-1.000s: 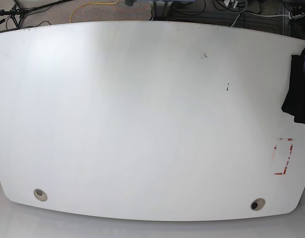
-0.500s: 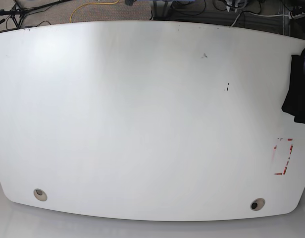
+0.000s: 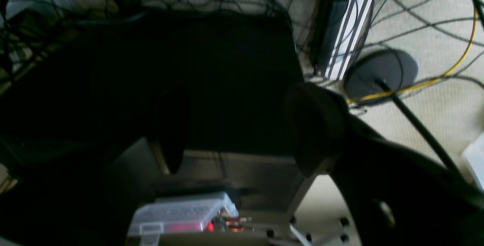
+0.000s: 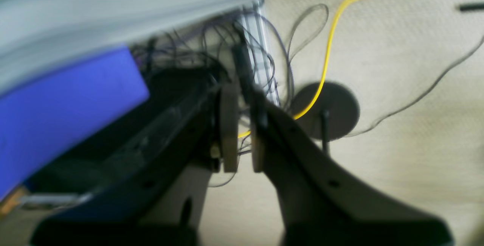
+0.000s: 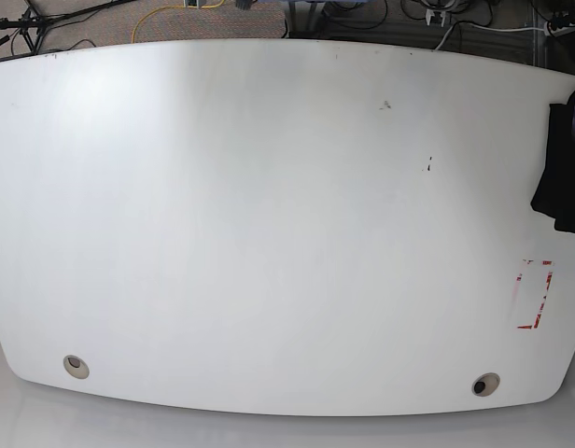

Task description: Fold the T-shirt properly

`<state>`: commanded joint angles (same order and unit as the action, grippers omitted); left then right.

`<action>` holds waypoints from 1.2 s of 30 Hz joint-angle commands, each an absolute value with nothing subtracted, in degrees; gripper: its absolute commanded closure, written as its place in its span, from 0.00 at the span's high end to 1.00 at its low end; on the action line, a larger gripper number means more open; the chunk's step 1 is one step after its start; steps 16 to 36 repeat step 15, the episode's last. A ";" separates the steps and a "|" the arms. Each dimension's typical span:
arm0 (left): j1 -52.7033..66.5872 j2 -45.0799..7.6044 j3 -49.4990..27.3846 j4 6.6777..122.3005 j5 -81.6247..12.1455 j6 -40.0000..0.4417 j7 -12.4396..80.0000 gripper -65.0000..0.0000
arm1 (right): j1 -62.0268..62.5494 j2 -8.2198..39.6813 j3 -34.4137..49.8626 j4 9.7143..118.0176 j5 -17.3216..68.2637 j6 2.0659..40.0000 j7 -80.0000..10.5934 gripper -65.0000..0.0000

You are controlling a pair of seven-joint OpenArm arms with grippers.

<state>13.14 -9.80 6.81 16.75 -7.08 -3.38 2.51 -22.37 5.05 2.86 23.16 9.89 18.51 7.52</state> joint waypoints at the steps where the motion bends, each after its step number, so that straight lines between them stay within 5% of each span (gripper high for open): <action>1: 13.05 -9.80 6.81 16.75 -7.08 -3.38 2.51 0.61 | -22.02 4.97 1.89 23.08 9.89 17.80 7.52 0.08; 36: 12.79 -7.78 6.81 16.75 -6.99 -3.30 2.59 0.61 | -20.79 4.79 -0.04 22.90 10.07 16.57 7.78 0.08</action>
